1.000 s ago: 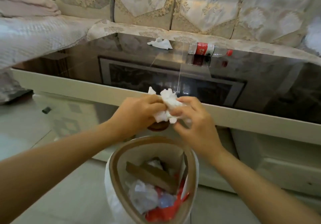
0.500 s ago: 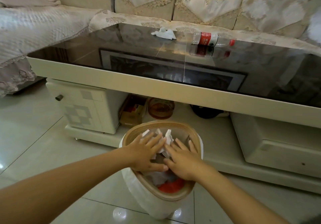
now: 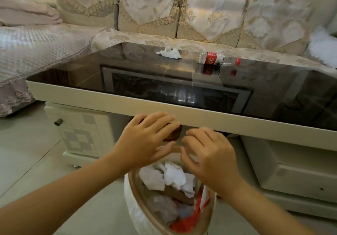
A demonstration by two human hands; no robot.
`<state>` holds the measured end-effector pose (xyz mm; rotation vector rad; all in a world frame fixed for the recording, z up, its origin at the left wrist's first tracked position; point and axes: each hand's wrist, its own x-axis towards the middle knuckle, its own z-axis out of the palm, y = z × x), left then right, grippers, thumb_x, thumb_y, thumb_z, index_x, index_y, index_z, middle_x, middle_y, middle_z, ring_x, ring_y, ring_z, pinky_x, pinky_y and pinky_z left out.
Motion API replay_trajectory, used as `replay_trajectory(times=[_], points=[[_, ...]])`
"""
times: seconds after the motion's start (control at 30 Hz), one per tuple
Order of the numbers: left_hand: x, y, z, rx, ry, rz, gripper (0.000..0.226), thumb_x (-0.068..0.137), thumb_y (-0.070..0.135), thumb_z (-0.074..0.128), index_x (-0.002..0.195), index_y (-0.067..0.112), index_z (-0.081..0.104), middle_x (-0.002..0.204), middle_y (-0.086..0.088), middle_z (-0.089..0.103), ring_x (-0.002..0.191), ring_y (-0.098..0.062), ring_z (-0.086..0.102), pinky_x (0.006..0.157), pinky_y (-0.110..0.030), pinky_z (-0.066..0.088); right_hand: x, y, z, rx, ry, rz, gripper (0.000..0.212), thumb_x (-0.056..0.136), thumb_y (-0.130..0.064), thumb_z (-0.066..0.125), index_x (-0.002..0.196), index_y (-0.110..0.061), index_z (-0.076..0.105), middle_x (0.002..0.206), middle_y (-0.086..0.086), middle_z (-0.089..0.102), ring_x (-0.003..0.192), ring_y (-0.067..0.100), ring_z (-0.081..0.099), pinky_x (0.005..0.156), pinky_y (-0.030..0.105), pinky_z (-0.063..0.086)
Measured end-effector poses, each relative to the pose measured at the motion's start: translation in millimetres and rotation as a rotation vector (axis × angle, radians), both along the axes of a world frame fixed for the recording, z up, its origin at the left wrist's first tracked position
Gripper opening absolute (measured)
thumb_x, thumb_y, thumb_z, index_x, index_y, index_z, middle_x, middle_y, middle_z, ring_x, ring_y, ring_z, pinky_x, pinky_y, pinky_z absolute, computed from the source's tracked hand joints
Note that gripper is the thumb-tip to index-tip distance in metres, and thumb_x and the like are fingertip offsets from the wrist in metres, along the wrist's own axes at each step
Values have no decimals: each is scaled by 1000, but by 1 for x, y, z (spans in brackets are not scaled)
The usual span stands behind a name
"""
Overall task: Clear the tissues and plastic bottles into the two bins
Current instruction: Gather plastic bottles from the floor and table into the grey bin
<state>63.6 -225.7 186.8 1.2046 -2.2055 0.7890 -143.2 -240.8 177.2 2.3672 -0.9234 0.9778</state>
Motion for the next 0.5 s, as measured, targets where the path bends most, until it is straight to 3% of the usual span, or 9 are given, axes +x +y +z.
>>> replay_trajectory(times=[0.13,0.23,0.3,0.43,0.5], points=[[3,-45,30,23,11,210,57,92,52,40,142,23,42,148,-1,41,137,-20,35,100,-41,36,3,-40,30,7,28,-119,32,92,-32,52,116,-15,65,127,8,60,119,26,52,99,40,40],[0,-84,48,102,64,341,64,93,57,31,149,25,27,155,-1,27,144,-19,21,107,-44,33,9,-73,45,41,73,-225,39,94,-34,48,128,-18,57,136,9,53,126,27,46,103,45,38],[0,-110,55,131,86,380,67,93,59,28,151,28,13,159,-1,13,147,-19,8,113,-44,24,14,-94,53,71,84,-284,42,93,-35,46,130,-17,56,138,9,51,127,28,46,103,47,39],[6,-155,53,225,135,369,77,91,63,34,151,33,-4,160,1,-8,146,-18,-10,116,-41,9,22,-131,59,185,78,-354,47,91,-34,55,135,-17,52,143,11,46,131,30,42,107,50,35],[11,-178,50,294,217,347,81,89,65,37,151,34,-5,159,3,-11,146,-18,-11,116,-41,8,27,-148,60,237,72,-369,54,92,-40,51,142,-20,43,151,8,35,139,28,31,113,50,26]])
